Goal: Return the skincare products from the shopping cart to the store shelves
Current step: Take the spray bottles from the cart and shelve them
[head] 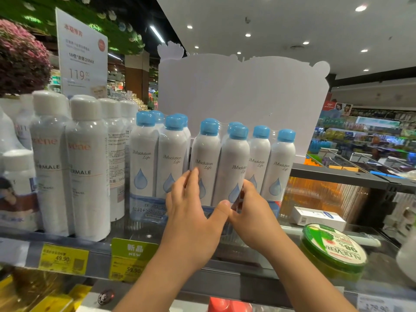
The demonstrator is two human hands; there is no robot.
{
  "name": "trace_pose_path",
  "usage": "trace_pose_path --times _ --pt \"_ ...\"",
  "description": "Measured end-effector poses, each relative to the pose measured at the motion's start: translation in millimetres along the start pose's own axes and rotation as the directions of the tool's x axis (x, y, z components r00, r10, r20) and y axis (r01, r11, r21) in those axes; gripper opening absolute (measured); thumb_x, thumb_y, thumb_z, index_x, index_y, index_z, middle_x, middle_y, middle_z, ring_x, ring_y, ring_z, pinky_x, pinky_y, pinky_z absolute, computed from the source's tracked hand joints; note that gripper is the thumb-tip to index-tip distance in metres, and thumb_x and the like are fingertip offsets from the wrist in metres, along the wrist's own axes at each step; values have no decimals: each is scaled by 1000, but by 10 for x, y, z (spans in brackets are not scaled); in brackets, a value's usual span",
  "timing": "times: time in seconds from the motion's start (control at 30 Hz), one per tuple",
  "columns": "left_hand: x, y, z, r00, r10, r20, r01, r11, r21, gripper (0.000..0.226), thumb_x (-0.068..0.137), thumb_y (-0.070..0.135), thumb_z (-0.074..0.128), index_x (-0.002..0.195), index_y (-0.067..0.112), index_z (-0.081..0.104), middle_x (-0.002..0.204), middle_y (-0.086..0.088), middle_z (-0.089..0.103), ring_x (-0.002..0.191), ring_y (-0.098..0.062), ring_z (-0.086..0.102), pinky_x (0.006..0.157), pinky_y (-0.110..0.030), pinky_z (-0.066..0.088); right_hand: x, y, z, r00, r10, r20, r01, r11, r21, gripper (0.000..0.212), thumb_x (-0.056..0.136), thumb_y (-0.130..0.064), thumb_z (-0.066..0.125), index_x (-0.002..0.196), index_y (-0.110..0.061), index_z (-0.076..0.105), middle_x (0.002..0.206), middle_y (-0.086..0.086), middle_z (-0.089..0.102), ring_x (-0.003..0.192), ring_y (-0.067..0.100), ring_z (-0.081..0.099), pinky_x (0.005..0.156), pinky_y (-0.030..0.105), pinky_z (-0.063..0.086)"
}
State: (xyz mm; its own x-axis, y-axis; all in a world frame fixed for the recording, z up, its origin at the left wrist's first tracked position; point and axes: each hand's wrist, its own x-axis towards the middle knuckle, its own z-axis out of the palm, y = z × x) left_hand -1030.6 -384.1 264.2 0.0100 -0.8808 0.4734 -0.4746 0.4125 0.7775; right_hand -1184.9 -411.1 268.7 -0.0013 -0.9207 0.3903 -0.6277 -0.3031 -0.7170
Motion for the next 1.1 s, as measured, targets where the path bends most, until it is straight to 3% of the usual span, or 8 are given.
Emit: trace_pose_path --times 0.23,0.43,0.57,0.7,0.87,0.97,1.03,1.1 --pt "39 -43 -1 1000 18 8 -17 999 -35 84 91 58 48 162 37 7 160 28 5 150 0 0 123 -34 17 -5 -16 57 999 -43 -3 43 995 89 45 94 -8 72 120 -38 51 110 -21 67 99 -14 63 75 2 48" --pt "73 -91 -1 999 47 14 -45 996 -78 79 96 57 49 162 36 11 160 26 8 150 2 1 121 -31 16 -31 -10 118 996 -84 12 80 974 213 49 97 5 60 131 -29 49 131 -7 60 109 -8 65 79 7 52" --pt "71 -109 -5 998 48 38 -45 995 -88 80 94 66 43 161 39 9 159 29 7 149 2 1 117 -28 15 -4 41 147 995 -96 -21 98 979 180 52 97 -4 65 134 -36 47 130 -11 60 116 1 63 87 14 54" --pt "60 -103 -24 998 24 52 -15 985 -171 96 71 81 31 159 45 14 153 37 9 148 6 2 114 -24 14 10 94 161 997 -69 -28 71 991 115 56 96 -15 71 132 -47 44 131 -18 59 121 3 61 101 31 55" --pt "9 -86 -65 998 11 55 5 958 -285 96 69 82 31 157 46 20 154 32 15 150 -1 11 115 -26 21 -13 66 127 999 -1 -40 5 995 96 43 93 -28 75 127 -39 50 113 -16 70 97 -2 68 85 28 57" --pt "-48 -91 -83 997 27 79 0 949 -315 92 71 83 35 155 48 23 149 35 19 147 -5 22 122 -40 29 -72 72 125 995 91 -40 -85 989 122 53 94 -41 73 139 -36 46 117 -15 70 106 4 69 92 39 60" --pt "-96 -107 -82 993 44 108 -5 942 -335 87 72 84 38 151 52 26 148 34 23 145 -3 26 121 -45 33 -146 49 110 982 154 -109 -138 980 143 65 96 -39 71 151 -29 37 116 -16 64 105 2 66 89 26 58" --pt "-137 -139 -73 991 67 119 -14 917 -399 80 72 83 44 146 56 31 148 30 29 141 3 31 118 -40 36 -232 21 74 956 150 -252 -113 981 156 60 96 -34 70 148 -25 42 115 -12 63 101 0 64 85 21 57"
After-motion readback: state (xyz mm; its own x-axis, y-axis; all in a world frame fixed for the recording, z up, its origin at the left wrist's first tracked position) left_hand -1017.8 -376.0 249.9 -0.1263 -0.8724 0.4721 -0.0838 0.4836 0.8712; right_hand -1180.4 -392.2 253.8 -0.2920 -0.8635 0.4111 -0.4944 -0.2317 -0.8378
